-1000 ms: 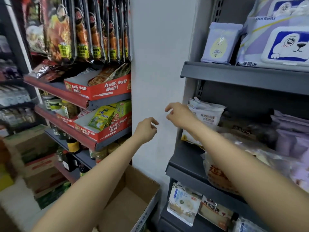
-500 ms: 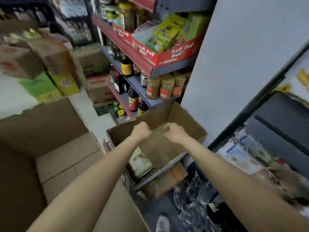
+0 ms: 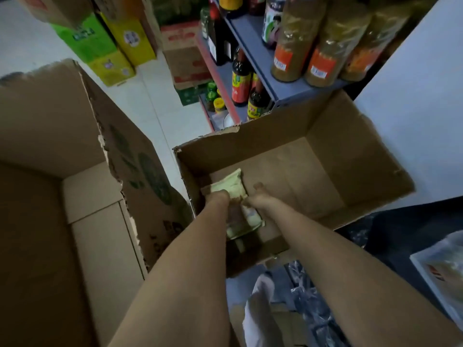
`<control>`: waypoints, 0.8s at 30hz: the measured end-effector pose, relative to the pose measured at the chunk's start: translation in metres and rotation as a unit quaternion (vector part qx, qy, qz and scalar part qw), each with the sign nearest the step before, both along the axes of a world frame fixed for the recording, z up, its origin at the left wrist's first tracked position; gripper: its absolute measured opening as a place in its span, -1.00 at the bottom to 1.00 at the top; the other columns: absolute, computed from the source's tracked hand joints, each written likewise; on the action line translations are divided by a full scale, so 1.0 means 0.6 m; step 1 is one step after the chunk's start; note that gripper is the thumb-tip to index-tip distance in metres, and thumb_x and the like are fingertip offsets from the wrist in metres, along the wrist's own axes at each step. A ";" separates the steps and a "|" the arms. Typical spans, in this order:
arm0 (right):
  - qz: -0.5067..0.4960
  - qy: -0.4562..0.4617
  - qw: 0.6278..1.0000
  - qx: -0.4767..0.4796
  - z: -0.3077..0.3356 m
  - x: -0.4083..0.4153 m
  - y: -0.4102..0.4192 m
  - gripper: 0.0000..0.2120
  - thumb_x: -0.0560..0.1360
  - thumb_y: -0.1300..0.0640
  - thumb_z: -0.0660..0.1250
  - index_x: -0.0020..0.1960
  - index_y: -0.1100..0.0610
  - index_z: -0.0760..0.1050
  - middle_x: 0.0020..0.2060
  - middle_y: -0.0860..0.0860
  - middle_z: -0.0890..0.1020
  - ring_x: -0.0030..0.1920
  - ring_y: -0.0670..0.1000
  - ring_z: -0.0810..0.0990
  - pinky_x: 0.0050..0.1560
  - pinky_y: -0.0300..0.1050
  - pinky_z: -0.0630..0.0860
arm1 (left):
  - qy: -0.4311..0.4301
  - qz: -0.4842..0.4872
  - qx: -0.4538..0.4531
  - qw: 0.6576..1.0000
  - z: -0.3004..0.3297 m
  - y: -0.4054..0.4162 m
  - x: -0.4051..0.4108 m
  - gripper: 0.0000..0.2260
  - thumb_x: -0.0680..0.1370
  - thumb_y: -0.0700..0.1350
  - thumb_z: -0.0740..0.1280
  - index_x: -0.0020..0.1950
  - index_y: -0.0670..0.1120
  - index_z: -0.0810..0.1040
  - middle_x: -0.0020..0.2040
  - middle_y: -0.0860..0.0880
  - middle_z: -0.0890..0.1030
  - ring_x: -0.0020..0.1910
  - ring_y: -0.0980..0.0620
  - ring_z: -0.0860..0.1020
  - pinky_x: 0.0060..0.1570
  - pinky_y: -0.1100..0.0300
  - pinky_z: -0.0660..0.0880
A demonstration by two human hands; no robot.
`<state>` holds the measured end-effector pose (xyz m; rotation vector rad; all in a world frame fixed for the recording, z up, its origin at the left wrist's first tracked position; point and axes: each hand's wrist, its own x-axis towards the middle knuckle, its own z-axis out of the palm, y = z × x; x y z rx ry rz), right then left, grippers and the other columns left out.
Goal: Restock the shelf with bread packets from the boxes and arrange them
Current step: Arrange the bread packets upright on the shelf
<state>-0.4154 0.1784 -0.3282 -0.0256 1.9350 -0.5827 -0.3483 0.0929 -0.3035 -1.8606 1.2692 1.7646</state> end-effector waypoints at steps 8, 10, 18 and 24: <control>-0.114 -0.135 0.984 -0.022 -0.009 -0.007 0.018 -0.80 0.54 0.07 0.29 -0.21 0.10 0.38 -0.32 0.02 0.43 -0.37 -0.07 0.37 -0.55 -0.29 0.31 | 0.043 -0.035 0.033 0.998 -0.011 0.010 -0.012 -0.65 0.62 -0.18 0.11 0.37 -0.27 0.38 -0.20 -0.11 0.46 -0.11 -0.12 0.50 -0.13 0.10 0.44; -0.170 -0.110 0.978 -0.054 0.003 -0.010 0.034 -0.86 0.52 0.09 0.34 -0.14 0.10 0.41 -0.33 -0.03 0.42 -0.35 -0.12 0.35 -0.48 -0.34 0.31 | 0.065 -0.052 0.012 0.996 0.002 0.010 -0.029 -0.62 0.62 -0.21 0.12 0.42 -0.29 0.32 0.14 -0.21 0.55 0.18 -0.16 0.51 0.00 0.08 0.44; -0.316 0.070 0.917 -0.233 0.142 -0.006 0.062 -0.65 0.41 -0.09 0.43 0.06 0.06 0.42 0.09 0.01 0.60 0.06 0.00 0.56 0.05 -0.07 0.48 | 0.103 -0.112 -0.145 0.978 0.149 0.016 -0.060 -0.64 0.60 0.01 0.10 0.32 -0.14 0.36 0.21 -0.12 0.50 0.20 -0.16 0.47 0.26 0.01 0.40; -0.357 0.237 0.829 -0.360 0.378 0.038 0.115 -0.54 0.40 -0.06 0.45 0.09 0.09 0.27 0.09 0.04 0.56 0.09 0.02 0.59 0.17 0.11 0.54 | 0.348 -0.167 -0.234 0.892 0.357 0.068 -0.016 -0.76 0.59 -0.04 0.18 0.20 -0.12 0.40 0.00 -0.03 0.50 0.07 -0.06 0.49 0.01 0.13 0.38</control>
